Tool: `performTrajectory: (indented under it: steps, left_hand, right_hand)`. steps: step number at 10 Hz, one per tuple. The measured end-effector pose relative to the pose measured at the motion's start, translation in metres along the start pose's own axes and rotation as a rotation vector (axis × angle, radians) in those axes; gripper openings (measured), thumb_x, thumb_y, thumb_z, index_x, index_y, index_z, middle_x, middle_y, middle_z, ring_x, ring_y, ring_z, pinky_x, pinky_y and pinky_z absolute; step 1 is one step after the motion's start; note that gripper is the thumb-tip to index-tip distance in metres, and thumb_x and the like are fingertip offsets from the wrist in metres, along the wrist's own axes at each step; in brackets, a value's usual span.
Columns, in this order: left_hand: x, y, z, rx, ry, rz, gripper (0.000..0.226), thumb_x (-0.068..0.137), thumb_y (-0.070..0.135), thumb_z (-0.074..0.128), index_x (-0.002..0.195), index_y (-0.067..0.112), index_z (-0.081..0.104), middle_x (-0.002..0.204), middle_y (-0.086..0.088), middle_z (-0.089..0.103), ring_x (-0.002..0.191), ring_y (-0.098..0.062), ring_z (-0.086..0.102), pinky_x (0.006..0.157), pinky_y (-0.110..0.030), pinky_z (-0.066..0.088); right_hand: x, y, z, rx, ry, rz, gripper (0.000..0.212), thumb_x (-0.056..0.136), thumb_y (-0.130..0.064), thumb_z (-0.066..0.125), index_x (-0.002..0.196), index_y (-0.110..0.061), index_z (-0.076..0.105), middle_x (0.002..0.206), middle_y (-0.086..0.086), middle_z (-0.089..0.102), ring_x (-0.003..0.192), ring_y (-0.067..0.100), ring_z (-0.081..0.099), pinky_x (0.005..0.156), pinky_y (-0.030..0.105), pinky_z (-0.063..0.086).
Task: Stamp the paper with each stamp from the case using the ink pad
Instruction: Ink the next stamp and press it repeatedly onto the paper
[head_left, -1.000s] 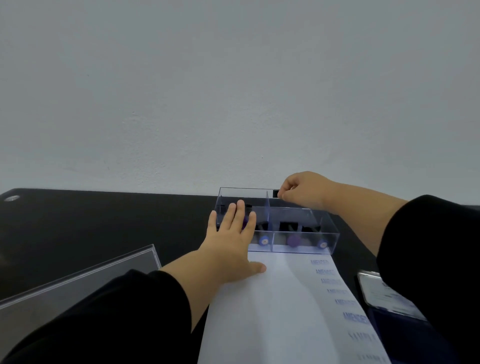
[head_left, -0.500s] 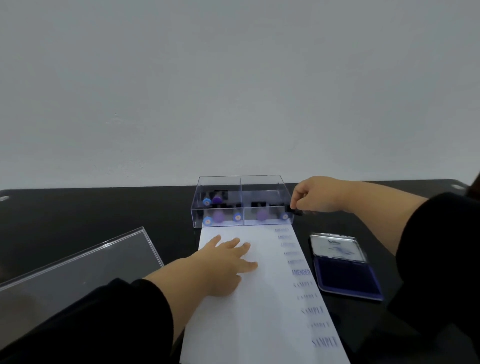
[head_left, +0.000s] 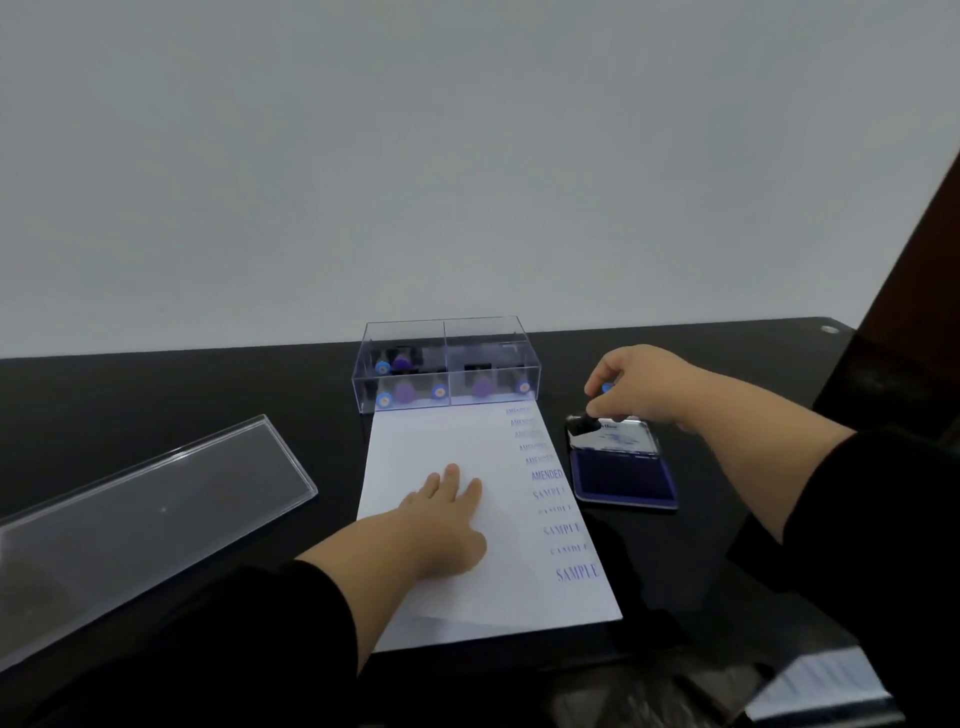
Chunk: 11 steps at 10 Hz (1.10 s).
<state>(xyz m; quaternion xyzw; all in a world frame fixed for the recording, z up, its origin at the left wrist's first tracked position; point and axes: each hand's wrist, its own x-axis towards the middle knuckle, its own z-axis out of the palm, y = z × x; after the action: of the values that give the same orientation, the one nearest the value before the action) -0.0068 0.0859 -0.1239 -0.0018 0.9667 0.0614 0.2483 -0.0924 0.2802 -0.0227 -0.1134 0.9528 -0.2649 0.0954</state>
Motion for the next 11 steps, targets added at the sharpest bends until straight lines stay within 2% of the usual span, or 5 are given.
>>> performTrajectory:
  steps: [2, 4, 6, 9, 11]
  left_hand:
    - [0.001, 0.005, 0.020, -0.043, 0.123, -0.042, 0.061, 0.099, 0.032, 0.020, 0.150, 0.026, -0.013, 0.155, -0.002, -0.026, 0.144, -0.021, -0.021, 0.116, -0.044, -0.010]
    - [-0.004, 0.005, 0.036, -0.015, 0.302, -0.028, 0.057, 0.100, 0.033, 0.017, 0.151, 0.030, -0.008, 0.158, 0.000, -0.019, 0.145, -0.020, -0.016, 0.116, -0.043, -0.010]
    - [-0.002, 0.006, 0.040, -0.063, 0.358, -0.031, 0.055, 0.101, 0.039, 0.017, 0.151, 0.032, -0.003, 0.159, 0.003, -0.015, 0.146, -0.017, -0.013, 0.117, -0.042, -0.009]
    - [0.000, 0.005, 0.042, -0.070, 0.367, -0.039, 0.055, 0.100, 0.041, 0.017, 0.151, 0.034, -0.003, 0.158, 0.004, -0.015, 0.146, -0.016, -0.013, 0.117, -0.041, -0.009]
    - [-0.001, 0.006, 0.041, -0.070, 0.362, -0.039, 0.055, 0.101, 0.041, 0.017, 0.151, 0.034, -0.004, 0.158, 0.004, -0.016, 0.146, -0.016, -0.013, 0.117, -0.041, -0.009]
  right_hand:
    - [-0.020, 0.014, 0.020, 0.204, 0.152, 0.041, 0.029, 0.083, -0.011, 0.069, 0.111, -0.018, 0.064, 0.090, -0.004, 0.052, 0.081, 0.014, 0.055, 0.075, 0.027, 0.044]
    - [-0.032, 0.033, 0.050, 0.352, 0.399, 0.040, 0.039, 0.090, -0.017, 0.060, 0.126, -0.028, 0.049, 0.106, -0.005, 0.055, 0.071, 0.011, 0.055, 0.058, 0.022, 0.043]
    - [-0.038, 0.050, 0.068, 0.315, 0.590, 0.071, 0.022, 0.090, -0.020, 0.060, 0.109, -0.022, 0.048, 0.095, -0.004, 0.059, 0.073, 0.011, 0.055, 0.053, 0.021, 0.041]
    - [-0.033, 0.058, 0.081, 0.157, 0.563, 0.046, 0.014, 0.090, -0.020, 0.060, 0.102, -0.019, 0.052, 0.111, -0.001, 0.062, 0.088, 0.018, 0.059, 0.069, 0.028, 0.045]
    - [-0.031, 0.056, 0.088, 0.062, 0.516, 0.046, 0.016, 0.092, -0.020, 0.058, 0.106, -0.018, 0.052, 0.103, 0.002, 0.059, 0.080, 0.018, 0.054, 0.064, 0.028, 0.039]
